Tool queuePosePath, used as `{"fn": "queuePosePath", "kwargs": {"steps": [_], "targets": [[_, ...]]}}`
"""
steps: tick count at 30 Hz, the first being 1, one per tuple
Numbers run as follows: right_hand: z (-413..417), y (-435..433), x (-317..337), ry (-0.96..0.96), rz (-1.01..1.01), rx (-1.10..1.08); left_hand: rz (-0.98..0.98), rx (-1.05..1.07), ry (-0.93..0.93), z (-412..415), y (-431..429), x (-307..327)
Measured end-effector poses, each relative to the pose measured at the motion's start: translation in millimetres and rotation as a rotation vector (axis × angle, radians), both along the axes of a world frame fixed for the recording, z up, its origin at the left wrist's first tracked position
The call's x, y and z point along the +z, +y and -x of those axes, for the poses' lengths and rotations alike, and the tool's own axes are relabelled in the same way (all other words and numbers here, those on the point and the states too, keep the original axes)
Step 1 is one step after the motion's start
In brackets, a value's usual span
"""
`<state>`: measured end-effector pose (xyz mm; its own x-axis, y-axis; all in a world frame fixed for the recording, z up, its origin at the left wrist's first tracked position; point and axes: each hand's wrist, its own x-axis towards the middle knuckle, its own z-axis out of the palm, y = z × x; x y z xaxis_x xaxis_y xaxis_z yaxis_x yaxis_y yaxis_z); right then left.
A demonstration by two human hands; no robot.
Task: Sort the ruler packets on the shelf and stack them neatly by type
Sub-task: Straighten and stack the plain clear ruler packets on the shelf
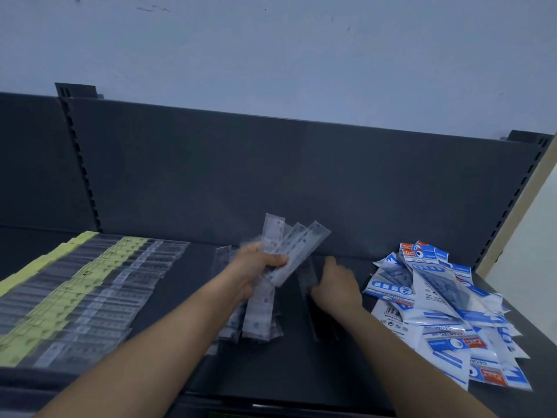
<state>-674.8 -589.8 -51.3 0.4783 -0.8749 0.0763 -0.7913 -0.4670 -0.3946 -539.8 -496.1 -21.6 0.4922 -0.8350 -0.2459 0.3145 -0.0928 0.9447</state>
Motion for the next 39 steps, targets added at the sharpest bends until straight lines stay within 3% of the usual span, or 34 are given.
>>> {"fn": "queuePosePath", "kwargs": {"steps": [7,10,12,14,17,22,26,31,35,39], "targets": [[-7,-6,4,-0.206,0.701,0.144,0.010,-0.083,-0.027,2,1,2],[-6,-11,6,-0.277,0.877,0.269,0.056,-0.109,0.013,3,2,5],[-3,-14,8,-0.330,0.885,0.306,0.072,-0.120,0.091,1,3,8],[0,-10,13,-0.377,0.773,0.286,0.074,-0.127,0.101,-3,3,10],[0,-2,20,-0.488,0.385,0.210,0.066,-0.037,0.075,-9,2,9],[-4,11,33,-0.826,-0.185,0.293,0.097,0.057,0.132,-9,5,9],[-5,11,33,-0.904,-0.436,0.322,0.198,0.013,0.032,-6,4,8],[-3,14,27,-0.978,-0.543,0.348,0.315,0.060,0.006,-2,5,9],[2,13,26,-1.013,-0.577,0.312,0.306,0.078,0.024,-1,6,8],[3,9,20,-0.921,-0.548,0.258,0.188,0.124,-0.035,3,0,7]]}}
